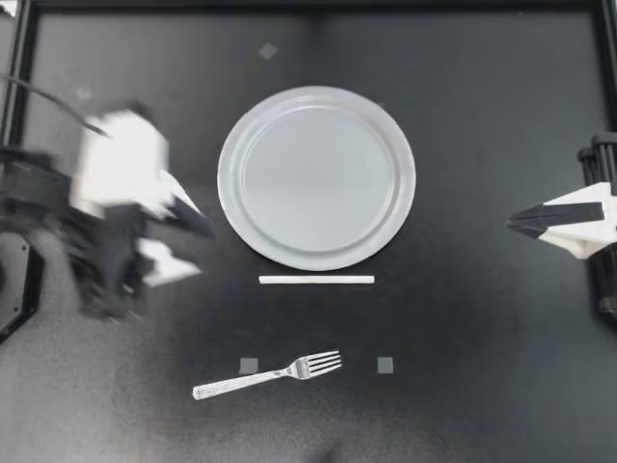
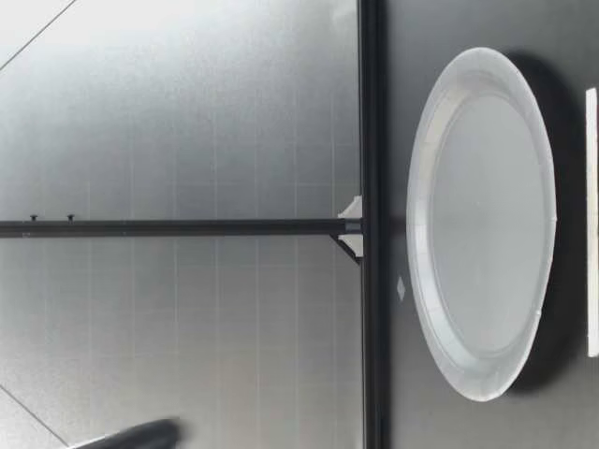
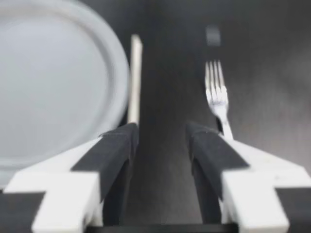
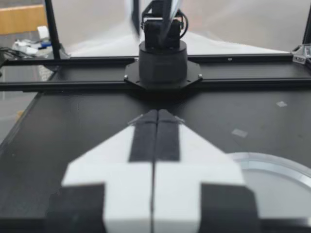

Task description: Pick up the fork and place it on the plate.

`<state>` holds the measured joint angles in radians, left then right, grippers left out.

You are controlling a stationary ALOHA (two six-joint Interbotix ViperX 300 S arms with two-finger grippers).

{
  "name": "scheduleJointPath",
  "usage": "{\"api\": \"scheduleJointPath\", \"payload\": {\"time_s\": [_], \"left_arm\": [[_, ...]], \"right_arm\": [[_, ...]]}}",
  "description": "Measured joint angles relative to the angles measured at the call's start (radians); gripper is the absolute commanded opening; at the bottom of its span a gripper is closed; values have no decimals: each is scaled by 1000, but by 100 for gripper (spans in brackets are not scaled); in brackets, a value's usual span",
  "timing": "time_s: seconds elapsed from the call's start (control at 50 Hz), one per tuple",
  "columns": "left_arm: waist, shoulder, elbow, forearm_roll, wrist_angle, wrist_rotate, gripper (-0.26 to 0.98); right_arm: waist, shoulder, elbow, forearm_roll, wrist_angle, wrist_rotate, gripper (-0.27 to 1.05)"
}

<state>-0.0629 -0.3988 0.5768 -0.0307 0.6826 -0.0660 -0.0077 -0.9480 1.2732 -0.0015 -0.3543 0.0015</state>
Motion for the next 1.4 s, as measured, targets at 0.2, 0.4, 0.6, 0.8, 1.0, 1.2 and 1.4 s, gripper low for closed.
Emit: {"api": "scheduleJointPath", "payload": {"time_s": [0.2, 0.4, 0.6, 0.8, 1.0, 1.2, 1.4], "left_arm": [[-67, 209, -26, -28, -38, -48, 44], [-141, 376, -41, -54, -121, -176, 44], [-160, 460, -57, -54, -146, -230, 44], [-160, 526, -58, -54, -196, -290, 44], [-195, 561, -64, -55, -207, -296, 44], [-216, 589, -71, -57, -202, -296, 44], [-218, 630, -83, -58, -202, -295, 44]], "right_arm": [[-2, 6, 12, 3, 0, 2, -6], [-2, 8, 21, 8, 0, 6, -6], [0, 9, 23, 8, -2, 5, -6], [-2, 9, 31, 11, 0, 6, -6], [0, 9, 31, 11, 0, 6, -6], [0, 11, 35, 11, 0, 6, -6], [-2, 11, 35, 11, 0, 14, -6]]}}
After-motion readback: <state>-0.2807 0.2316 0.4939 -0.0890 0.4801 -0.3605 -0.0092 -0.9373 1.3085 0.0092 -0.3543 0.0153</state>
